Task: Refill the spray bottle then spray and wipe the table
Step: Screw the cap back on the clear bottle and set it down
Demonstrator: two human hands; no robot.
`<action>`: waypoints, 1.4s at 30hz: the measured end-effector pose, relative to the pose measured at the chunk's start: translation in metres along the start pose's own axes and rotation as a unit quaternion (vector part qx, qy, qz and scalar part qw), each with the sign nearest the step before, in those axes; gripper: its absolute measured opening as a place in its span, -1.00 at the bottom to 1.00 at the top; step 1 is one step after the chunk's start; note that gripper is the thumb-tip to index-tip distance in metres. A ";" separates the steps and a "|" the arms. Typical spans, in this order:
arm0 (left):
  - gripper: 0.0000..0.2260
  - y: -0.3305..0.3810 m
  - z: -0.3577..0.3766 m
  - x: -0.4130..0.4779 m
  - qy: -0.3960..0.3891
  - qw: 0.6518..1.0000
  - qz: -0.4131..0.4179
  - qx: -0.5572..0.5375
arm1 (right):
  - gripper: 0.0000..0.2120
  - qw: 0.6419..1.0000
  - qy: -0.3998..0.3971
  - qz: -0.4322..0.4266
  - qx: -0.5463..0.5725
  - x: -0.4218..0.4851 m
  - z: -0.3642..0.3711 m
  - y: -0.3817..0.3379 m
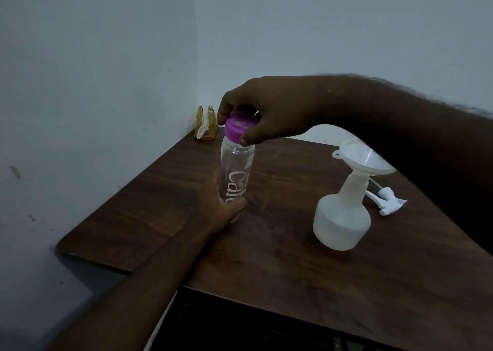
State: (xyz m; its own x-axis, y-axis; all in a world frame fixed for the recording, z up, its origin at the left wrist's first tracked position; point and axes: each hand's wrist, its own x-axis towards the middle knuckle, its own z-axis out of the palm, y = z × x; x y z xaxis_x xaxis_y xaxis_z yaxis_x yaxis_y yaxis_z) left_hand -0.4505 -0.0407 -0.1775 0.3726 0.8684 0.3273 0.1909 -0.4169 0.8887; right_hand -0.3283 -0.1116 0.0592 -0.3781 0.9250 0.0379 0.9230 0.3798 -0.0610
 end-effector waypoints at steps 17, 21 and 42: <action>-0.37 -0.004 0.001 0.002 -0.005 1.000 0.010 -0.008 | -0.48 0.994 0.093 0.023 -0.059 -0.002 -0.002 0.001; -0.43 -0.004 0.000 0.002 0.000 1.000 -0.001 -0.015 | -0.31 0.977 0.138 0.079 -0.141 0.000 0.006 0.000; -0.38 -0.005 -0.001 0.005 0.019 1.000 -0.015 -0.013 | -0.55 0.991 0.125 0.029 -0.048 0.005 0.023 0.004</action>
State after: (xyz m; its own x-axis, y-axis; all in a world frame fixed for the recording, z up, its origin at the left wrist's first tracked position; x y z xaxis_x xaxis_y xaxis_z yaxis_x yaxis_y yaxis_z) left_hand -0.4504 -0.0342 -0.1796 0.3321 0.8902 0.3119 0.1778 -0.3839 0.9061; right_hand -0.3277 -0.1051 0.0367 -0.3064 0.9084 0.2846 0.9496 0.3125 0.0250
